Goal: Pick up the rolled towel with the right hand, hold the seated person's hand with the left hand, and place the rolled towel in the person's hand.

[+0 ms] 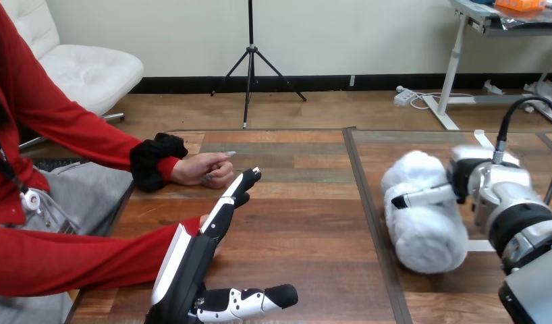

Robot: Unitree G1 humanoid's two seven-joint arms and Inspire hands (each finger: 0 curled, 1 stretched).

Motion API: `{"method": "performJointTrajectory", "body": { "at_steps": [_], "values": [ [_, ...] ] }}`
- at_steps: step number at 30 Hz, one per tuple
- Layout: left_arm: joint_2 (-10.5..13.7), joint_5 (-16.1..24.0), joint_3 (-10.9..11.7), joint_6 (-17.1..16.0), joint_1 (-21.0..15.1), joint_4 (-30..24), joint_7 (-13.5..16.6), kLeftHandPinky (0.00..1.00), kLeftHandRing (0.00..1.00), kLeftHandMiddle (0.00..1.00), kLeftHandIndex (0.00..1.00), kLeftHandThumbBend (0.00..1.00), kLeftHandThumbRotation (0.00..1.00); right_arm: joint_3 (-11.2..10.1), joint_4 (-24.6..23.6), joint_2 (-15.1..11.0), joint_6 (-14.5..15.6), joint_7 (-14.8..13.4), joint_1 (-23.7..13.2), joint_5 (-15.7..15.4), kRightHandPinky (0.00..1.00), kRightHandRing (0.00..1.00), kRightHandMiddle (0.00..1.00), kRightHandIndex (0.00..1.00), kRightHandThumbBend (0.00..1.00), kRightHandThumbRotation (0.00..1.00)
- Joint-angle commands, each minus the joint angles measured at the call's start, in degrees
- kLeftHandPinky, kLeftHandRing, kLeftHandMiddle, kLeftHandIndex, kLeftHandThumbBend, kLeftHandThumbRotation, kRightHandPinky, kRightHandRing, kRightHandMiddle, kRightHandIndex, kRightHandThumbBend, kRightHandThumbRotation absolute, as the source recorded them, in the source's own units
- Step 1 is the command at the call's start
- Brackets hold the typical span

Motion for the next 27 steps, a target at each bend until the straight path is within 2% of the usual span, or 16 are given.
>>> {"method": "performJointTrajectory", "body": {
  "at_steps": [1,2,3,5,11,12,16,21,27],
  "values": [
    [0.56,-0.32,0.92,-0.35,-1.65,-2.85,0.33,0.91,0.95,0.94,0.93,1.00,0.53,-7.05,-0.87,1.48,0.67,-7.07,0.46,6.31,0.20,0.33,0.54,0.85,0.96,0.21],
    [0.60,-0.43,0.89,-0.31,-1.68,-2.79,0.27,0.91,0.95,0.94,0.93,1.00,0.53,-9.06,-1.06,1.55,0.61,-8.62,0.64,8.34,0.19,0.32,0.52,0.85,0.96,0.17],
    [0.64,-0.53,0.87,-0.30,-1.68,-2.76,0.20,0.91,0.95,0.94,0.93,1.00,0.53,-10.07,-1.14,1.60,0.56,-9.53,0.74,9.52,0.19,0.30,0.48,0.82,0.97,0.11],
    [0.72,-0.59,0.88,-0.29,-1.72,-2.72,0.16,0.91,0.95,0.94,0.93,1.00,0.53,-11.49,-1.30,1.66,0.11,-11.05,0.96,11.36,0.18,0.29,0.45,0.80,0.97,0.07],
    [0.76,-0.17,1.10,-0.07,-1.79,-2.89,0.32,0.91,0.95,0.94,0.93,1.00,0.53,-11.96,-1.62,1.59,-1.88,-12.57,1.36,12.64,0.19,0.28,0.40,0.71,0.96,0.02],
    [0.76,-0.08,1.16,-0.05,-1.80,-2.92,0.35,0.91,0.95,0.94,0.93,1.00,0.53,-12.03,-1.67,1.57,-2.14,-12.65,1.40,12.80,0.20,0.28,0.40,0.67,0.95,0.01],
    [0.78,0.22,1.36,-0.04,-1.86,-2.96,0.41,0.91,0.95,0.94,0.93,1.00,0.53,-12.57,-1.95,1.46,-3.42,-13.28,1.66,13.25,0.20,0.28,0.39,0.60,0.94,0.00],
    [0.79,-0.57,1.00,-0.38,-2.17,-2.64,-0.21,0.91,0.95,0.94,0.93,1.00,0.53,-14.13,-2.16,1.28,-4.99,-14.63,2.20,14.80,0.21,0.28,0.38,0.52,0.92,0.00],
    [0.86,-0.34,1.17,-0.21,-2.22,-2.69,-0.25,0.90,0.94,0.94,0.93,1.00,0.53,-15.26,-2.18,1.13,-6.61,-16.13,2.73,15.74,0.20,0.28,0.38,0.50,0.90,0.00]
  ]
}}
